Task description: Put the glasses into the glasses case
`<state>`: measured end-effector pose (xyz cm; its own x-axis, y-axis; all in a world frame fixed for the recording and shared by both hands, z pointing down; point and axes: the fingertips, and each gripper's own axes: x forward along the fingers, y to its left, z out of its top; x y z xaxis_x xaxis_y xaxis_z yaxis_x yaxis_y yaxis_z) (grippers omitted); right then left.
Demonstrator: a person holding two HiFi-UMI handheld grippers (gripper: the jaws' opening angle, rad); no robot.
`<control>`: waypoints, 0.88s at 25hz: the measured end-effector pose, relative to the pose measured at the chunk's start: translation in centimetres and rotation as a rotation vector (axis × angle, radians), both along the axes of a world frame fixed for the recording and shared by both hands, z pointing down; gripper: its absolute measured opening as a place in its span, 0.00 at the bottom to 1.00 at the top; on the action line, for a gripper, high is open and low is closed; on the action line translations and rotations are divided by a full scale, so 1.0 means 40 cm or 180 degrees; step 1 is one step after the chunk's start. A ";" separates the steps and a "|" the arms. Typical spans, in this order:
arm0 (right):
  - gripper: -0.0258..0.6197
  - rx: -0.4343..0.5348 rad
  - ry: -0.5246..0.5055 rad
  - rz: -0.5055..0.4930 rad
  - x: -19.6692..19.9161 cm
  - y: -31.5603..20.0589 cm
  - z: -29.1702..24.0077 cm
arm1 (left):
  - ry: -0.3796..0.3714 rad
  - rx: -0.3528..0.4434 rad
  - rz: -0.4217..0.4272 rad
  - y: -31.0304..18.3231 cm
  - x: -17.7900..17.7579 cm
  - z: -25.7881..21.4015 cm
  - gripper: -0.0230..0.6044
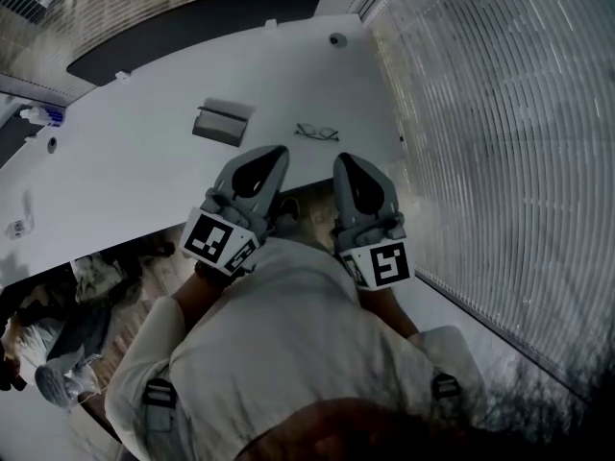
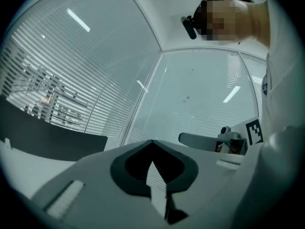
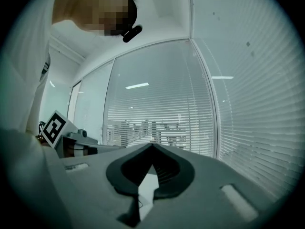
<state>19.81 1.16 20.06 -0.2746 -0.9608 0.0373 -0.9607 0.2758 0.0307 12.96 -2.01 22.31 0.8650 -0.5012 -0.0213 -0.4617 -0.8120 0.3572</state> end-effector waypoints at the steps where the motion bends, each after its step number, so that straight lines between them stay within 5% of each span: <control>1: 0.04 -0.0052 -0.0018 0.0014 0.006 0.001 0.016 | -0.0031 -0.0032 0.0013 0.001 0.005 0.016 0.04; 9: 0.04 -0.0580 -0.0293 0.0076 0.011 0.052 0.142 | -0.0232 -0.0452 0.0103 0.053 0.025 0.137 0.04; 22: 0.04 -0.0471 -0.0081 0.0059 0.044 0.032 0.136 | -0.0244 -0.0386 0.0106 0.036 0.032 0.143 0.04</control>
